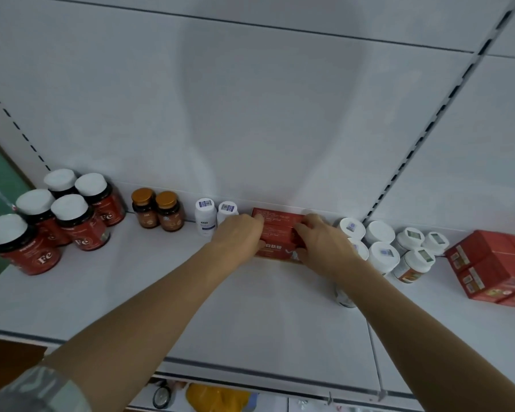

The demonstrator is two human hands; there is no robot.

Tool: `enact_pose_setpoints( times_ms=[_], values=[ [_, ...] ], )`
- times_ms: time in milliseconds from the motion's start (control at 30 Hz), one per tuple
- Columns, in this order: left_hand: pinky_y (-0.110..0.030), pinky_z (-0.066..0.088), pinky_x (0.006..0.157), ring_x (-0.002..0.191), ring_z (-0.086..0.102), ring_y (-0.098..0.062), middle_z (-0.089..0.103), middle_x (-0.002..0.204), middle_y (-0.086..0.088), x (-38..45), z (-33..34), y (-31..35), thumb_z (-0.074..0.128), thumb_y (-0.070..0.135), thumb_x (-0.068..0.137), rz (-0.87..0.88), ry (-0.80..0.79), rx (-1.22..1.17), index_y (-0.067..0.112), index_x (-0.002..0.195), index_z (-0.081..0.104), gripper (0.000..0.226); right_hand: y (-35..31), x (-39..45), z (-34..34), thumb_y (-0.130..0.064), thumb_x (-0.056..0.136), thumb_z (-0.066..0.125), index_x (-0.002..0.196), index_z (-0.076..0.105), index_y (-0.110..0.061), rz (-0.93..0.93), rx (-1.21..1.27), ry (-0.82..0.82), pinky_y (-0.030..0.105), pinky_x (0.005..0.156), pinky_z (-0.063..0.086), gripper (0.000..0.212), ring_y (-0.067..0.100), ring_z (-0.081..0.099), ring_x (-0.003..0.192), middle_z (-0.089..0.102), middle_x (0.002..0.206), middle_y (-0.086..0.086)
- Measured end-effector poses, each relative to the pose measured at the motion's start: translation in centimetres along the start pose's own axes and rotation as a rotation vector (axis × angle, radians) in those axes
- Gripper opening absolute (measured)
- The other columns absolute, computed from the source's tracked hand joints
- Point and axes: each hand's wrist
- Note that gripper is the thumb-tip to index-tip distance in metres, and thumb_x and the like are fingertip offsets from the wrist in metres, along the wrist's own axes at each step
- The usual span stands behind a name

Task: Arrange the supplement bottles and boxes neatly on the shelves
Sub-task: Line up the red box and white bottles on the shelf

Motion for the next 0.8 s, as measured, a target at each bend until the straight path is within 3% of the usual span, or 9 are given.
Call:
enact_pose_setpoints(
  times_ms=[500, 800],
  values=[
    [-0.037, 0.047, 0.076, 0.098, 0.062, -0.032, 0.064, 0.108, -0.014, 0.4, 0.6, 0.1, 0.066, 0.031, 0.089, -0.016, 0.039, -0.097, 0.007, 0.113, 0.051, 0.037, -0.8, -0.3, 0.0, -0.025, 0.088, 0.055, 0.127, 0.05, -0.014, 0.032, -0.048, 0.004, 0.037, 0.077, 0.048, 0.041, 0.027, 0.058, 0.109, 0.044, 0.136, 0.005],
    [-0.038, 0.048, 0.073, 0.1, 0.061, -0.031, 0.062, 0.112, -0.013, -0.4, -0.2, 1.0, 0.066, 0.026, 0.089, 0.002, 0.153, 0.089, 0.006, 0.121, 0.05, 0.041, -1.7, -1.3, -0.7, -0.034, 0.088, 0.057, 0.137, 0.044, -0.017, 0.096, 0.015, 0.025, 0.041, 0.093, 0.048, 0.053, 0.033, 0.046, 0.124, 0.032, 0.149, 0.007]
  ],
)
Point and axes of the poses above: each hand's wrist, its own x-axis towards the middle knuckle, its own z-axis out of the palm, y = z × x
